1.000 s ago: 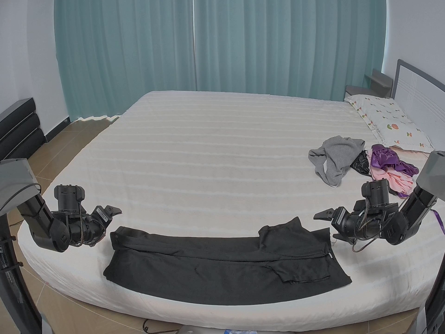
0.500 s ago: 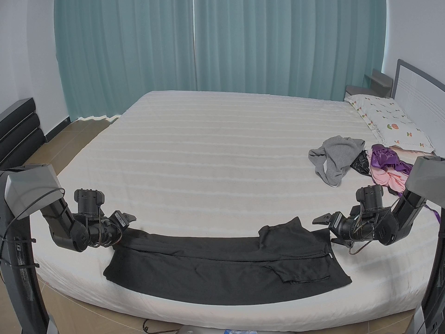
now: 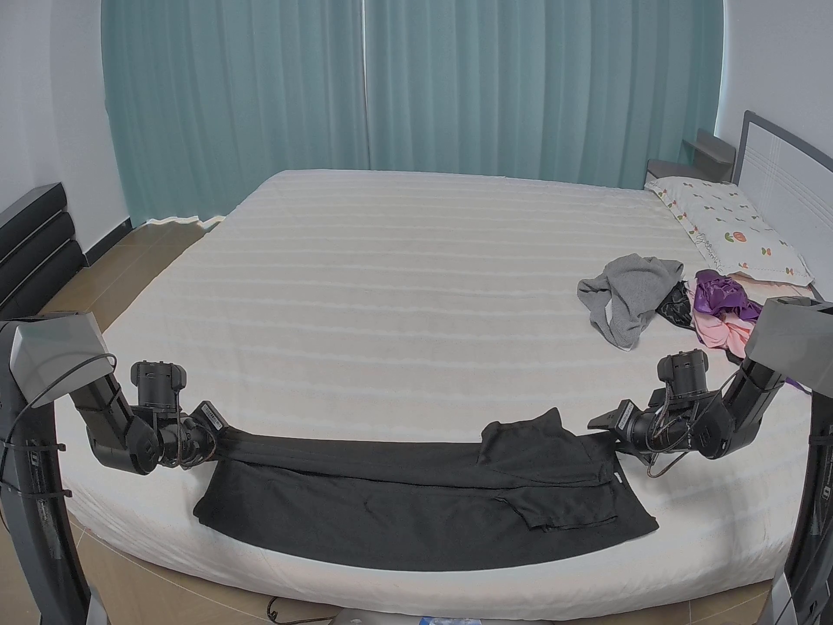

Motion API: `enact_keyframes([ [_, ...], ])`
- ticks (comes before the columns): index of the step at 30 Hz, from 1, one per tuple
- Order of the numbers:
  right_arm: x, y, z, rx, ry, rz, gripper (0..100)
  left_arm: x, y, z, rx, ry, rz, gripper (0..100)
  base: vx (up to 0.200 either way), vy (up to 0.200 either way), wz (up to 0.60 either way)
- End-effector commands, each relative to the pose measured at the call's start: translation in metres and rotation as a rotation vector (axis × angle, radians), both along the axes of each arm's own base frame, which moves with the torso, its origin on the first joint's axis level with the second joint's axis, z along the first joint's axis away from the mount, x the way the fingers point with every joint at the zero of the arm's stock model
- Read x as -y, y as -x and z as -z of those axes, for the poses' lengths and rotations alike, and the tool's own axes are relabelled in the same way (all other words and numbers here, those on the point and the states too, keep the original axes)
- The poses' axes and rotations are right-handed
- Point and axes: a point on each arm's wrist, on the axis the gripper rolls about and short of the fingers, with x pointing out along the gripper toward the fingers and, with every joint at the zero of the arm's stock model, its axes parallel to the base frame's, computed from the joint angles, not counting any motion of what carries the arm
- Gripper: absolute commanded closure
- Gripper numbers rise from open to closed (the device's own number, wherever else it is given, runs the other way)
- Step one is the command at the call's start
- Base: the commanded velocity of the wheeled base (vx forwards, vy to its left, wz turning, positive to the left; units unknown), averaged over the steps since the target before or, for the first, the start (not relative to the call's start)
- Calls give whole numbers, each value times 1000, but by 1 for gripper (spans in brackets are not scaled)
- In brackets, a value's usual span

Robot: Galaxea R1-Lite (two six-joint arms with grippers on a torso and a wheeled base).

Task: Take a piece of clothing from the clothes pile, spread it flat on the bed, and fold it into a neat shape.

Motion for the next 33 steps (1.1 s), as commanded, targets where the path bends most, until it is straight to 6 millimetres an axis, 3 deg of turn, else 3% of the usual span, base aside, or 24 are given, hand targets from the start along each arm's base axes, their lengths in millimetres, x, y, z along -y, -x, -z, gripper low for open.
enact_keyframes([
  [1, 0, -1, 6, -12, 9, 8, 100, -1, 1, 1, -7, 1, -4, 100, 0, 0, 0],
  [20, 19, -4, 4, -4, 21, 81, 100, 7, 6, 3, -24, 5, 20, 100, 0, 0, 0],
  [21, 18, -4, 5, -6, 21, 80, 100, 7, 6, 3, -22, 5, 20, 0, 0, 0, 0],
  [25, 18, -4, 5, -6, 20, 79, 100, 7, 6, 3, -22, 5, 19, 0, 0, 0, 0],
  [26, 18, -4, 4, -3, 20, 79, 0, 7, 6, 2, -20, 5, 19, 0, 0, 0, 0],
  [33, 16, -1, -2, -1, 4, 85, 0, 2, 13, -15, 11, 15, 14, 0, 0, 0, 0],
])
